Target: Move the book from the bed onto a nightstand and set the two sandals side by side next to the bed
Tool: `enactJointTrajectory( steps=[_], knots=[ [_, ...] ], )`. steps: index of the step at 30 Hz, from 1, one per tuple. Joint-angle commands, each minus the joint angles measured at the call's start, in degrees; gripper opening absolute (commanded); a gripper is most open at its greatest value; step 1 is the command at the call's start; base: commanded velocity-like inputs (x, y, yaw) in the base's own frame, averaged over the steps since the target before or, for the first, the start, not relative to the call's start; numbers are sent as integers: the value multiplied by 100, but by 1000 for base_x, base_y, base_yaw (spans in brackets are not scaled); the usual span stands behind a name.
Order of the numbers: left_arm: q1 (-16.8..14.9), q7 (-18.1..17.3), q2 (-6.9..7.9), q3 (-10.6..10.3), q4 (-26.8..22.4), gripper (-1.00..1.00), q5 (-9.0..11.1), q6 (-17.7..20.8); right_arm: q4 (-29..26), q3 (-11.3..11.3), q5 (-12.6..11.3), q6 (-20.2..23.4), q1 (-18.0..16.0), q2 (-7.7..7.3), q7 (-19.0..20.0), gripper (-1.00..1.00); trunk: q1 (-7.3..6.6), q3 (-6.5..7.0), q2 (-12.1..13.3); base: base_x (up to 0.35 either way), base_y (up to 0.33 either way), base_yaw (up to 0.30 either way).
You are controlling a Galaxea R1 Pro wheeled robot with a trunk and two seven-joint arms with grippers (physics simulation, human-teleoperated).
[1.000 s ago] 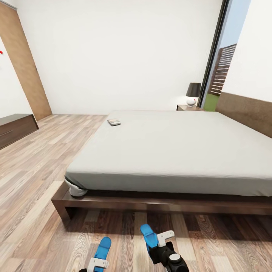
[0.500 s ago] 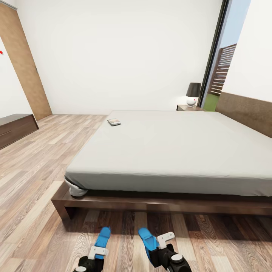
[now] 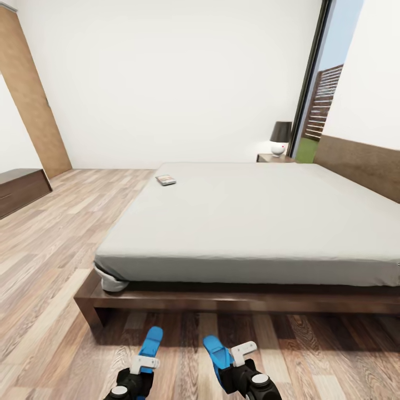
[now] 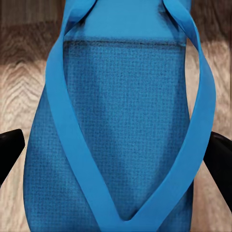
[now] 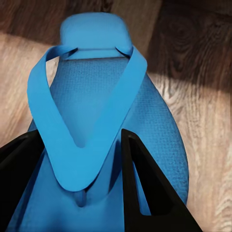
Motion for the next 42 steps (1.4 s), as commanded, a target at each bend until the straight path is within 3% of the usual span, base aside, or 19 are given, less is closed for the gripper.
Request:
enactJointTrajectory(
  steps=[1, 42],
  knots=[
    [-3, 29, 2, -51, 3, -100, 52, -25, -8, -3, 60, 32, -2, 2, 31, -100, -1, -5, -2, 8, 37, -132],
    [-3, 26, 2, -35, 19, -100, 75, -39, -17, 14, 69, 32, 3, 1, 39, -100, -1, -5, -2, 9, 108, -32]
  ],
)
